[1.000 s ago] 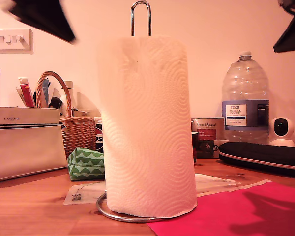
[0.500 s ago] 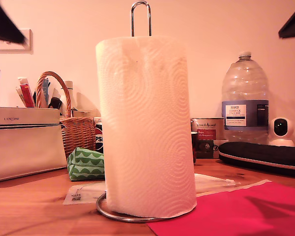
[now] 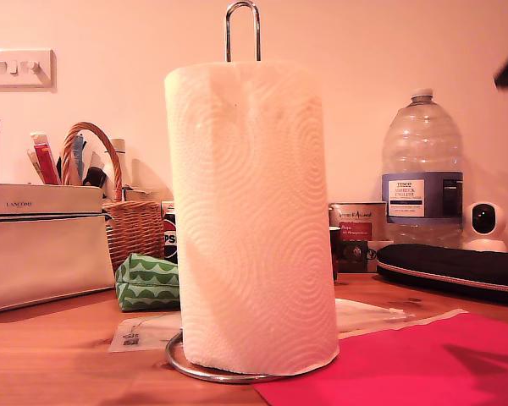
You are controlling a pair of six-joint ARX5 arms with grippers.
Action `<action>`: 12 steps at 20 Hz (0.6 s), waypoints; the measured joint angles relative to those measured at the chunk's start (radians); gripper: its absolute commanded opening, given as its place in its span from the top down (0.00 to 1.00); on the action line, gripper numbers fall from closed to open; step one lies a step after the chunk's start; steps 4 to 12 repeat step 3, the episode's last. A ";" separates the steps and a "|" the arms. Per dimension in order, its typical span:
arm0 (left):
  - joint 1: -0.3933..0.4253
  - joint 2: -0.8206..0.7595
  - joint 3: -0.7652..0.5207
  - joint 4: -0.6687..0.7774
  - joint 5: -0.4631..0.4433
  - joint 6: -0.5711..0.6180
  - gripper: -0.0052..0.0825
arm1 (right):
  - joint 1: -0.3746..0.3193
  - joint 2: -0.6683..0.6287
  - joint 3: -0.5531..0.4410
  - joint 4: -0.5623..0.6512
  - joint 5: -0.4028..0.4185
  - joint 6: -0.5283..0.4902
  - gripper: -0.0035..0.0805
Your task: Insert the paper towel roll into the metallic stand.
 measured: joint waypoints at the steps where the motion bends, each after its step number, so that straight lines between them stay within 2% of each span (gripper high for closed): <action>1: 0.000 0.000 0.000 -0.014 0.000 0.000 0.97 | 0.000 0.000 -0.001 -0.026 0.000 0.000 0.97; 3: 0.000 0.000 0.000 -0.051 0.000 0.000 0.97 | 0.000 0.000 -0.002 -0.069 0.000 0.000 0.97; 12: 0.000 0.000 0.000 -0.051 0.000 0.000 0.97 | 0.000 0.000 -0.002 -0.069 0.000 0.000 0.97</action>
